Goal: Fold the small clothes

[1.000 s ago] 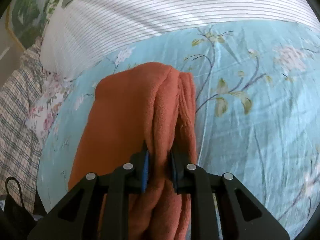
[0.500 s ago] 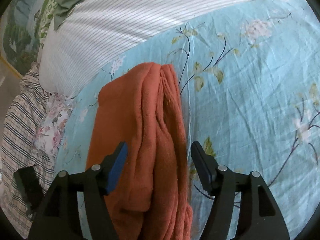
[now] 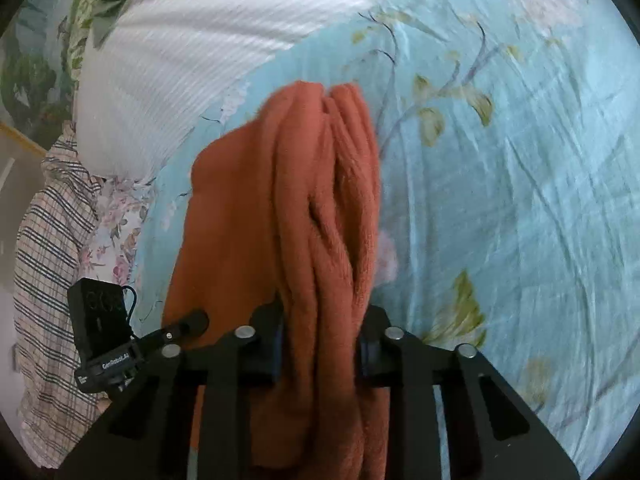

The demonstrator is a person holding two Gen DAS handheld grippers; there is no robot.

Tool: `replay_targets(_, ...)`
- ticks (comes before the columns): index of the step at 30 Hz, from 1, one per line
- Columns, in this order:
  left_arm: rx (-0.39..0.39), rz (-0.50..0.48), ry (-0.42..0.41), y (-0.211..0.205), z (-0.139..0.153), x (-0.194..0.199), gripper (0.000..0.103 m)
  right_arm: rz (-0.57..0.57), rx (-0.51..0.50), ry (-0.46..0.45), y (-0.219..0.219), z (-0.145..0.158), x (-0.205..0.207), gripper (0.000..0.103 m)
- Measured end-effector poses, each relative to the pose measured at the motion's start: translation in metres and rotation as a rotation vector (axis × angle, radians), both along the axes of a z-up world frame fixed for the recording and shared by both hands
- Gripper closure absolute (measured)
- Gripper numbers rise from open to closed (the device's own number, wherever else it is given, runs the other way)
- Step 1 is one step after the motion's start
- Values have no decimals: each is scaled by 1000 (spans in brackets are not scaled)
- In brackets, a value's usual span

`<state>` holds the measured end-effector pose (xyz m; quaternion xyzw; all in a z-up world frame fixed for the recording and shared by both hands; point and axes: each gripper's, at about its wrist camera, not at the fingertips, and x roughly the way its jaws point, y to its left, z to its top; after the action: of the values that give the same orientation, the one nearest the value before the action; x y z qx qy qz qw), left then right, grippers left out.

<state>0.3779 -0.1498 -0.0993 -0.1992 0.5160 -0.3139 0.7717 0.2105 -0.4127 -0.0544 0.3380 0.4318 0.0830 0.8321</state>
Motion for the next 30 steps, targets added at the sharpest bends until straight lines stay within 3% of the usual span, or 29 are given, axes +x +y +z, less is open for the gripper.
replay_targets(2,-17,-4,-6,2,7,-2,80,27,9,-37,13,15,-7,79)
replay_targets(5,6,6,-89,20,38,-30,82,94,30,-83,46,30,-18,79)
replay_targets(8,29,34,-162,58,70,-67,82,155,109,-120,82,36,-27,79)
replay_targets(13,65,101,-190,127,97,-121,82,261,167,-133,141,30,-32,79)
replay_targets(16,97,138,-174,161,94,-142,82,287,173,-78,167,10,-31,79)
replay_targets(19,112,164,-114,174,74,-147,82,283,97,-25,183,-8,-34,79)
replay_targets(21,95,188,-51,188,54,-149,81,260,139,-23,179,-14,-37,79)
replay_targets(25,58,206,-31,193,41,-147,78,252,111,-17,178,-12,-39,77)
replay_targets(28,82,202,-39,192,44,-150,72,239,77,-4,180,-5,-38,66)
replay_targets(30,80,206,-27,198,44,-149,59,226,32,-15,178,4,-42,63)
